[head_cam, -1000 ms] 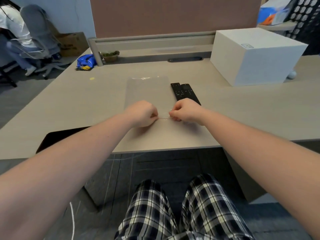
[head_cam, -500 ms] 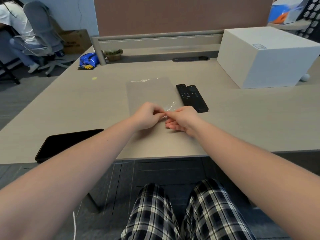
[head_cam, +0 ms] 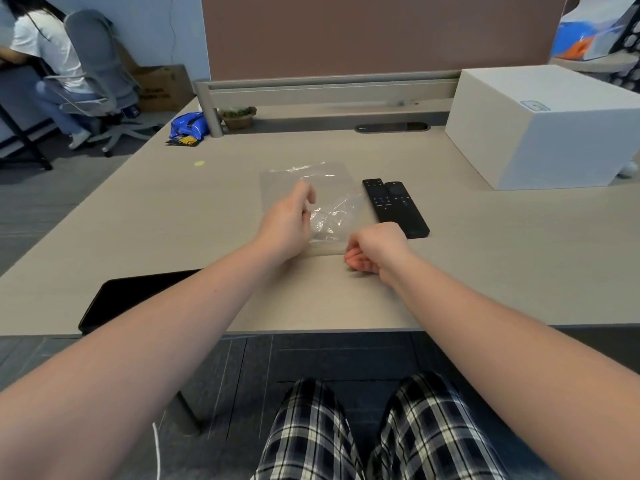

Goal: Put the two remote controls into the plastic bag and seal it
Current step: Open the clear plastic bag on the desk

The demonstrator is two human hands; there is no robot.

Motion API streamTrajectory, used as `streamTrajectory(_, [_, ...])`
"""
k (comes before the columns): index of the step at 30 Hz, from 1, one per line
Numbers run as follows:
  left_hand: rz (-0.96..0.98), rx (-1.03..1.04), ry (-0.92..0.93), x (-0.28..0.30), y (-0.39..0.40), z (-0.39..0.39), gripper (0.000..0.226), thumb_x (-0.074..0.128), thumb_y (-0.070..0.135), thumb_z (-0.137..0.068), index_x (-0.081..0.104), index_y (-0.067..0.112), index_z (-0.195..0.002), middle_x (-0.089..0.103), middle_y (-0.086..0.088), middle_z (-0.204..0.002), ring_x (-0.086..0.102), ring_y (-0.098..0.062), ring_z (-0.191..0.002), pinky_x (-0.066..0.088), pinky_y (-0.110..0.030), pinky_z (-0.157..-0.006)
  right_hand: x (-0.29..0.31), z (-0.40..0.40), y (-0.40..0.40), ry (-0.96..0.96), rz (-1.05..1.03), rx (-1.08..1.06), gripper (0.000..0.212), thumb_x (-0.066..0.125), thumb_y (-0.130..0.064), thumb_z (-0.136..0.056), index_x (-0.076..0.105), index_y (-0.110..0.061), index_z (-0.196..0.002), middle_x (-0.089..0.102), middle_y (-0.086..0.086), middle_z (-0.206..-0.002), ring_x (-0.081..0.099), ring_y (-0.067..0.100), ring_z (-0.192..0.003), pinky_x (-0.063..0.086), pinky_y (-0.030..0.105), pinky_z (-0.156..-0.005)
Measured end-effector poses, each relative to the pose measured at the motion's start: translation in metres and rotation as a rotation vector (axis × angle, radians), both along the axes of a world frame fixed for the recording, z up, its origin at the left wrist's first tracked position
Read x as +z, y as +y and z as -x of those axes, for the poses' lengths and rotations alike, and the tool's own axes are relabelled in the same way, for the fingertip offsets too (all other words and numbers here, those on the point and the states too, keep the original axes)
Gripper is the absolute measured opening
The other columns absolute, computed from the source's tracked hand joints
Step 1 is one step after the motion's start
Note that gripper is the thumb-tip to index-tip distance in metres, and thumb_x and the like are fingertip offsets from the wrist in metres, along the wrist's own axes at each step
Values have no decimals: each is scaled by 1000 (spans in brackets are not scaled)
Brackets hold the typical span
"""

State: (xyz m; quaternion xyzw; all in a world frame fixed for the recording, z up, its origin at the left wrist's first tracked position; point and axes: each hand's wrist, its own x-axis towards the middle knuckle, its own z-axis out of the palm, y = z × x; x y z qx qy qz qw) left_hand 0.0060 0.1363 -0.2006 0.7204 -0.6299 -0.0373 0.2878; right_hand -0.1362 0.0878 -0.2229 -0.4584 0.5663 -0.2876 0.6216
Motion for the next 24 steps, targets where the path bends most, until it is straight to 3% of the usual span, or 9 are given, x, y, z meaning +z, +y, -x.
streamTrajectory(2, [-21,-50,-101,1,2,2,23,43,-7,-81,58,3,-95,52,-10,-82,54,-32,-83,31,-29,-63,0,2,-1,-18,-21,-7,24,45,13,-77,50,-9,-85,39,12,-67,34,15,-45,35,14,-34])
streamTrajectory(5, [-81,34,-186,7,-3,-4,22,48,6,-86,68,3,-96,59,-16,-102,58,-33,-97,43,-32,-70,3,1,0,-18,-35,-6,18,45,12,-80,52,-5,-81,40,12,-66,36,16,-47,37,13,-32])
streamTrajectory(7, [-104,147,-181,14,-8,-9,26,54,23,-88,65,4,-103,58,-13,-112,58,-32,-104,48,-36,-81,4,1,1,-18,-36,-8,16,44,11,-81,53,-2,-78,43,12,-65,37,16,-47,37,13,-32])
streamTrajectory(10, [-135,225,-177,22,-10,-12,43,61,43,-85,58,8,-110,52,-8,-119,56,-30,-107,48,-39,-82,4,2,1,-16,-45,7,16,44,10,-82,53,-3,-83,43,14,-64,38,17,-47,38,13,-31])
streamTrajectory(14, [-177,179,-262,25,-8,-10,52,53,0,-81,40,16,-128,44,-12,-126,57,-40,-102,48,-42,-76,8,5,1,14,-56,24,14,45,8,-83,56,-1,-86,46,13,-66,42,18,-44,41,13,-30])
streamTrajectory(18, [-187,115,-236,27,-8,-22,47,46,-9,-78,55,14,-118,55,-11,-122,56,-33,-110,49,-40,-84,9,15,0,49,-11,12,16,49,7,-83,55,-7,-89,46,15,-66,42,19,-44,38,12,-31])
streamTrajectory(20, [-211,47,-295,25,-5,-24,40,46,-9,-78,63,10,-108,59,-12,-118,56,-31,-111,51,-39,-89,7,19,2,150,135,45,6,59,-9,-85,54,-10,-83,48,11,-62,41,19,-43,36,15,-35])
streamTrajectory(22, [-228,-18,-352,22,-2,-22,34,47,-7,-77,65,7,-102,61,-12,-114,56,-32,-108,51,-41,-88,5,26,1,337,388,31,20,64,-31,-84,58,-12,-82,55,3,-64,48,19,-49,38,21,-45])
streamTrajectory(24, [-246,-66,-376,19,0,-19,29,48,-6,-77,63,5,-98,61,-13,-111,56,-33,-104,52,-42,-85,4,35,0,533,615,-17,27,60,-38,-86,62,-14,-96,62,5,-86,58,21,-72,44,27,-61])
